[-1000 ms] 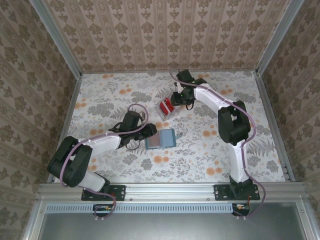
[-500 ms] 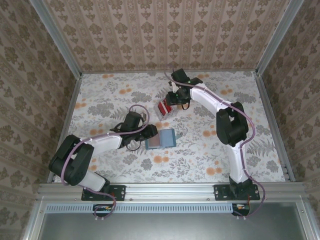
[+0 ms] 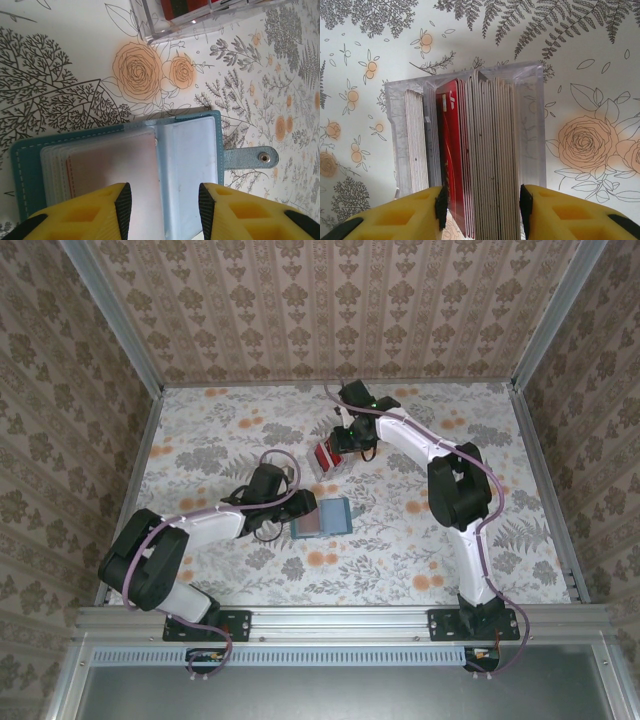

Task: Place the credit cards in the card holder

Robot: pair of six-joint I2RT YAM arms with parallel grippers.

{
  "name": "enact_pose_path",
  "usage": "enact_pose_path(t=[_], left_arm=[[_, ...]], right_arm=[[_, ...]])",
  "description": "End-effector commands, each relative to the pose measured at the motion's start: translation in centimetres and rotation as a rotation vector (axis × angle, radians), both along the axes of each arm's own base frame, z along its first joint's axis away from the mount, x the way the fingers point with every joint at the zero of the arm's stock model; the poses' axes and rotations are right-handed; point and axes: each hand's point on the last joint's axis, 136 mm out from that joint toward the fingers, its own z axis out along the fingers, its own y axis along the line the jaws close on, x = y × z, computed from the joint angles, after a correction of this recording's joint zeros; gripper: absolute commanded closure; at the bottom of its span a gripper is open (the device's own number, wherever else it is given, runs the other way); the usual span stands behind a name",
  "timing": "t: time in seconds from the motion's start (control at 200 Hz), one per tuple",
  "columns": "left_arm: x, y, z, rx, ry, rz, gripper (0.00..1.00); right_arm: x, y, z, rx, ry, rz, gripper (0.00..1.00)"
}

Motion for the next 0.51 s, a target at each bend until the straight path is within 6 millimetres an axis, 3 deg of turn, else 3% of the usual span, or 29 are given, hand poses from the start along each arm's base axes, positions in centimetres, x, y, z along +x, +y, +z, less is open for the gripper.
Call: enact_pose_path(t=[0.0, 0.225, 0.5], left_arm=[[-0.1, -0.5, 0.4, -0.012, -0.006, -0.021, 0.58], [0.1, -0.8, 0.3, -0.012, -0.002, -0.027, 0.57], [0.0, -1.1, 0.3, -0.011, -0.002, -0.035, 0.57]], right_arm=[[0.0, 0.3, 1.0, 0.01, -0.003, 0.003, 0.56], [-0.2, 0.4, 3.8, 0.043, -0.046, 0.006, 0.57], [-0.2, 0.1, 3.4, 0.036, -0.038, 0.0, 0.59]])
